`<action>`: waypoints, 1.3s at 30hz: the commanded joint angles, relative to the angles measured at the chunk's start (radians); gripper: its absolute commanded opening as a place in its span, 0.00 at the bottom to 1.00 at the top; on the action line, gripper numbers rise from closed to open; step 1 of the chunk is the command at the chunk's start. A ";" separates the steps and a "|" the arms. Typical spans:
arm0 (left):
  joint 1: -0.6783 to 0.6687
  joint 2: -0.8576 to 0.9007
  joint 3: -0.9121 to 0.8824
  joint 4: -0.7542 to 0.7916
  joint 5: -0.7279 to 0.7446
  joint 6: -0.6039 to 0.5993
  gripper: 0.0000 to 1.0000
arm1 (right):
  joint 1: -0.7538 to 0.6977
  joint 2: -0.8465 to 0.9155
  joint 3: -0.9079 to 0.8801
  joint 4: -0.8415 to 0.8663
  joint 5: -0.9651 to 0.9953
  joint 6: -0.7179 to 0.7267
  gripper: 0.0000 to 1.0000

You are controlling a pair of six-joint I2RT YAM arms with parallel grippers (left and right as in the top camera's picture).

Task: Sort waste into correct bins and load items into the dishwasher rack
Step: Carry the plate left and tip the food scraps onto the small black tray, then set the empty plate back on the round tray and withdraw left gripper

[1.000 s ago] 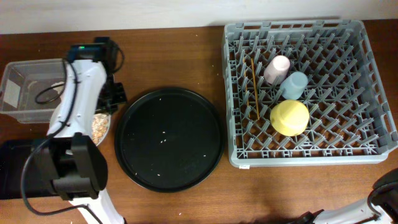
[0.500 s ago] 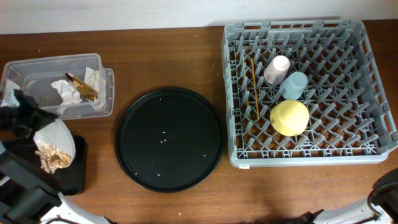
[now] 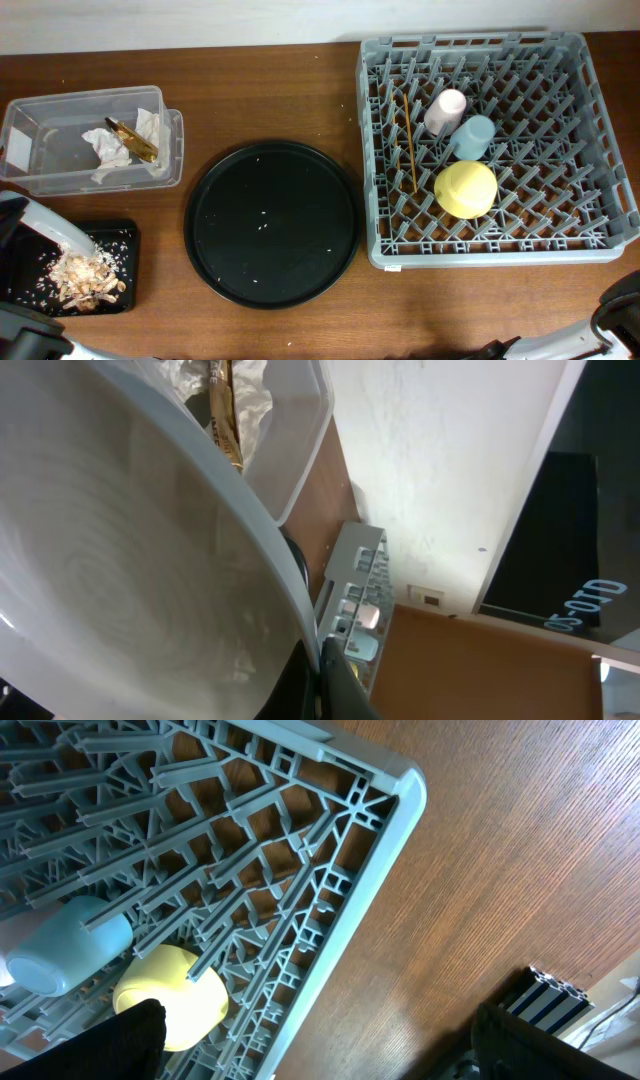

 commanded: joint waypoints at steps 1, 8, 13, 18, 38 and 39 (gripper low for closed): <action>0.009 -0.043 -0.015 0.043 0.056 0.074 0.00 | -0.003 -0.018 -0.003 -0.005 -0.001 0.005 0.98; 0.002 -0.053 -0.073 -0.023 -0.022 0.029 0.00 | -0.003 -0.018 -0.003 -0.005 -0.001 0.005 0.98; -0.219 -0.377 -0.264 -0.023 -0.113 -0.032 0.00 | -0.003 -0.018 -0.003 -0.005 -0.001 0.005 0.98; -0.934 -0.592 -0.275 0.268 -0.422 -0.407 0.00 | -0.003 -0.018 -0.003 -0.005 -0.001 0.005 0.98; -1.243 -0.275 -0.009 0.138 -1.121 -0.885 0.56 | -0.003 -0.018 -0.003 -0.005 -0.001 0.005 0.98; -1.087 -0.344 -0.009 0.118 -1.118 -0.885 1.00 | -0.003 -0.018 -0.003 -0.005 -0.001 0.005 0.98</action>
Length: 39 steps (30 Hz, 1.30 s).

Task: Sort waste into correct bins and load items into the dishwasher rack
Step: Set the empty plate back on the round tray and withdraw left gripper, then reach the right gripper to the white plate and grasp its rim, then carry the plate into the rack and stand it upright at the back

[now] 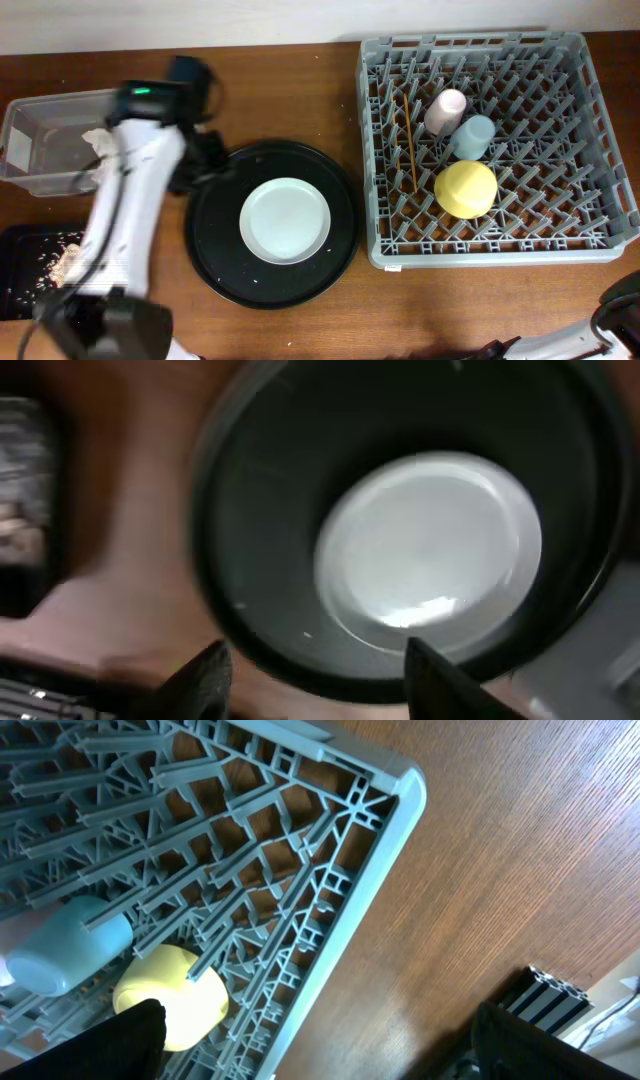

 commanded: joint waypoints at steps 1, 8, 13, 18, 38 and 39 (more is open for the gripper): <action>0.332 -0.172 0.023 -0.079 0.000 0.002 1.00 | -0.003 -0.018 -0.003 -0.005 -0.001 0.006 0.98; 0.626 -0.178 0.019 -0.166 -0.002 0.002 1.00 | 0.038 -0.020 -0.003 -0.006 -0.621 -0.248 0.98; 0.626 -0.178 0.019 -0.166 -0.002 0.002 1.00 | 0.699 -0.039 -0.143 -0.006 -0.321 -0.278 0.98; 0.626 -0.178 0.019 -0.166 -0.002 0.002 1.00 | 1.214 -0.070 -0.140 0.080 0.009 0.069 0.98; 0.626 -0.178 0.019 -0.166 -0.002 0.002 1.00 | 1.613 0.343 -0.318 0.621 0.145 0.070 0.52; 0.626 -0.178 0.019 -0.166 -0.002 0.002 1.00 | 1.613 0.343 -0.335 0.632 0.145 0.074 0.47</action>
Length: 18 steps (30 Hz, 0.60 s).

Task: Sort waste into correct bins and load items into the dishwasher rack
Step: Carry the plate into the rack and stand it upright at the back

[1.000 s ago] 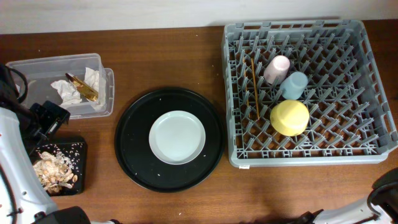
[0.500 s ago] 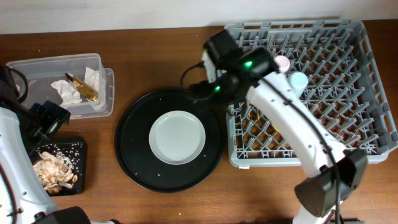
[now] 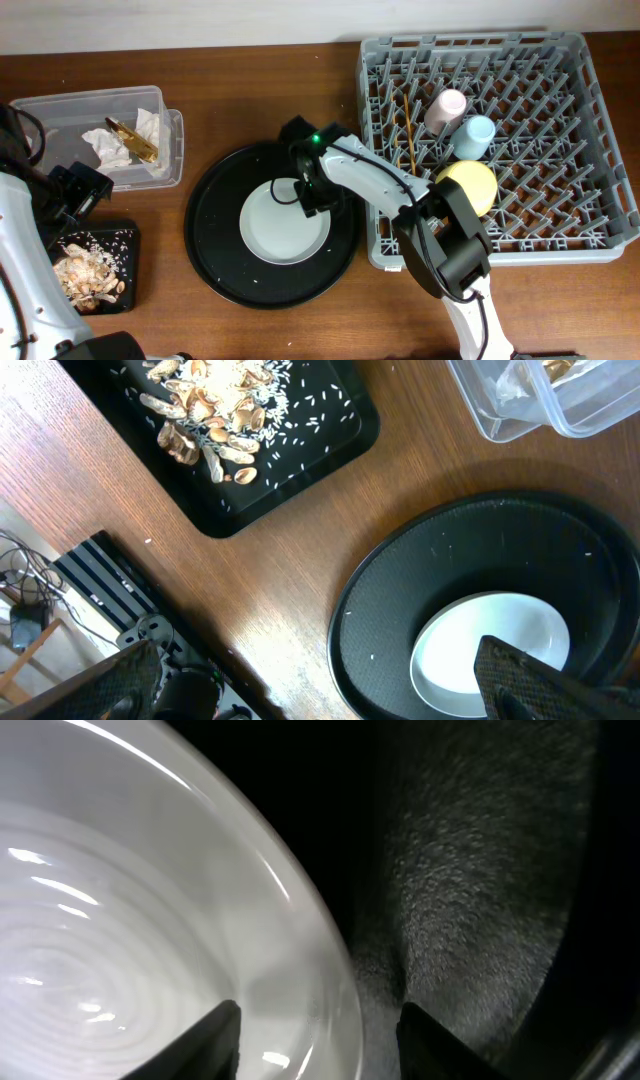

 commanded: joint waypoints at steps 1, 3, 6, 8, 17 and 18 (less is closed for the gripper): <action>0.005 -0.002 0.005 0.000 -0.003 0.001 1.00 | 0.002 0.001 -0.030 0.013 -0.007 0.021 0.42; 0.005 -0.002 0.005 0.000 -0.003 0.001 1.00 | 0.002 0.000 -0.030 0.013 -0.006 0.021 0.17; 0.005 -0.002 0.005 0.000 -0.003 0.001 1.00 | -0.011 -0.042 0.077 -0.037 0.018 0.021 0.04; 0.005 -0.002 0.005 0.000 -0.003 0.001 1.00 | -0.053 -0.075 0.290 -0.167 0.163 0.021 0.04; 0.005 -0.002 0.005 0.000 -0.004 0.001 1.00 | -0.412 -0.051 0.771 -0.383 0.778 0.238 0.04; 0.005 -0.002 0.005 0.000 -0.003 0.001 1.00 | -0.408 -0.023 0.771 -0.344 0.781 0.241 0.04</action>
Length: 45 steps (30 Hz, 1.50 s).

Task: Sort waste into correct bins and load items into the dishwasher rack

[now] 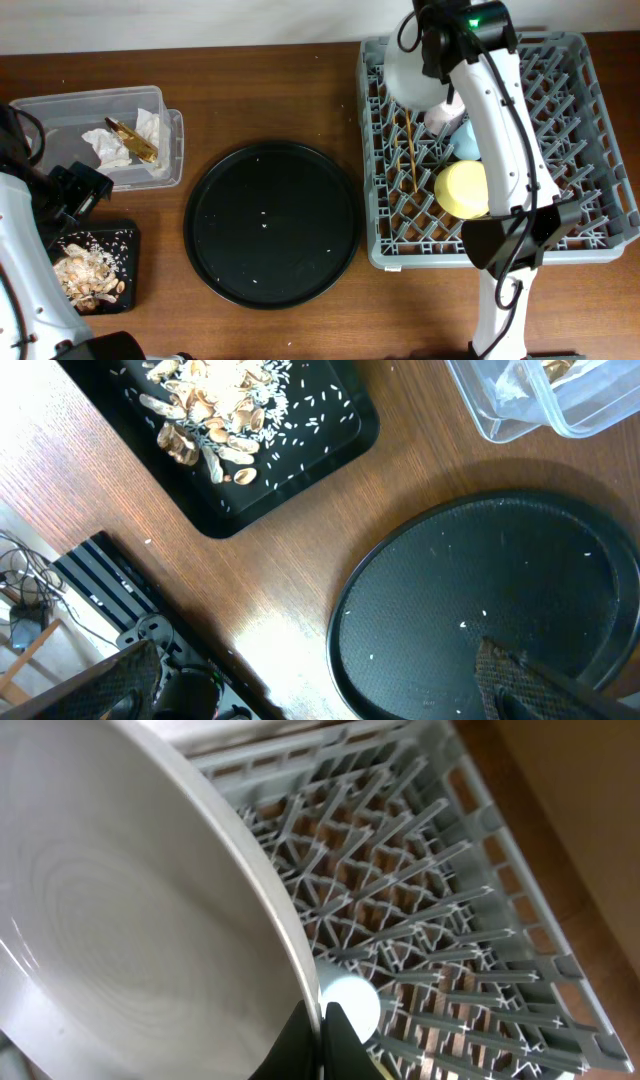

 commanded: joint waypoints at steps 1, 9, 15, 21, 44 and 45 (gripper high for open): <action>0.005 -0.002 0.005 -0.001 -0.003 0.001 1.00 | 0.012 0.060 0.009 0.067 0.086 0.063 0.04; 0.005 -0.002 0.005 -0.001 -0.003 0.001 1.00 | 0.109 0.177 0.009 0.083 0.097 0.079 0.04; 0.005 -0.002 0.005 -0.001 -0.003 0.001 1.00 | 0.217 0.103 0.085 0.001 0.087 0.065 0.89; 0.005 -0.002 0.005 -0.001 -0.003 0.001 1.00 | 0.232 -0.216 0.257 -0.243 -0.227 -0.052 0.98; 0.005 -0.002 0.005 -0.001 -0.003 0.001 1.00 | -0.112 -1.506 -1.200 0.316 -0.629 -0.271 0.98; 0.005 -0.002 0.005 -0.001 -0.003 0.001 1.00 | -0.122 -1.626 -1.432 0.483 -0.647 -0.274 0.98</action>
